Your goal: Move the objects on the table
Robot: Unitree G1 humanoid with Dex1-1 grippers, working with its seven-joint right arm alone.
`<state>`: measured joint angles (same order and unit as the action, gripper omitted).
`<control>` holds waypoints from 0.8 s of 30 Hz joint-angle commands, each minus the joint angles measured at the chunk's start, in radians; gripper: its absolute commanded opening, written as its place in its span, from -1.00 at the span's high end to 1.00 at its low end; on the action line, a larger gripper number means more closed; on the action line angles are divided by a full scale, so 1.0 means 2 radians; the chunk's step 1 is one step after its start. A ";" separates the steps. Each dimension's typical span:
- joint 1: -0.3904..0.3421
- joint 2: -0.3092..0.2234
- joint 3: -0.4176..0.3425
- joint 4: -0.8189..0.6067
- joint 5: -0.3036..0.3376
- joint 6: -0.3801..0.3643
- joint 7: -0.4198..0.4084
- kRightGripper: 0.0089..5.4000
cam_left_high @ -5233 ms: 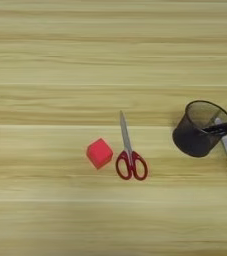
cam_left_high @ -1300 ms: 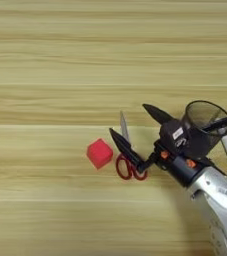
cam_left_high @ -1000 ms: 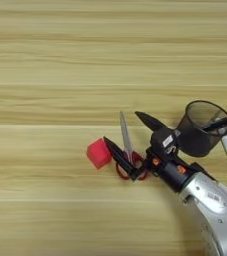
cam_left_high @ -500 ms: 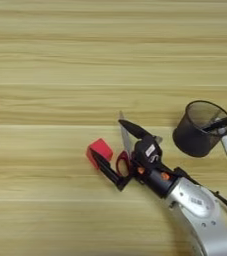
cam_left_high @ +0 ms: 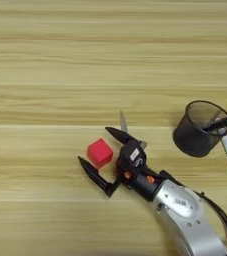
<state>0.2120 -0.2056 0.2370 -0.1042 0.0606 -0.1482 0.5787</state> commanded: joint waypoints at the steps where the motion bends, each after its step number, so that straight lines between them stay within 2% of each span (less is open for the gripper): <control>1: -0.023 0.002 -0.002 -0.005 -0.001 -0.015 -0.011 -1.00; 24: -0.034 0.003 0.000 0.035 -0.008 -0.009 -0.011 -1.00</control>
<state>0.1813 -0.2003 0.2453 -0.0048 0.0397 -0.1492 0.5740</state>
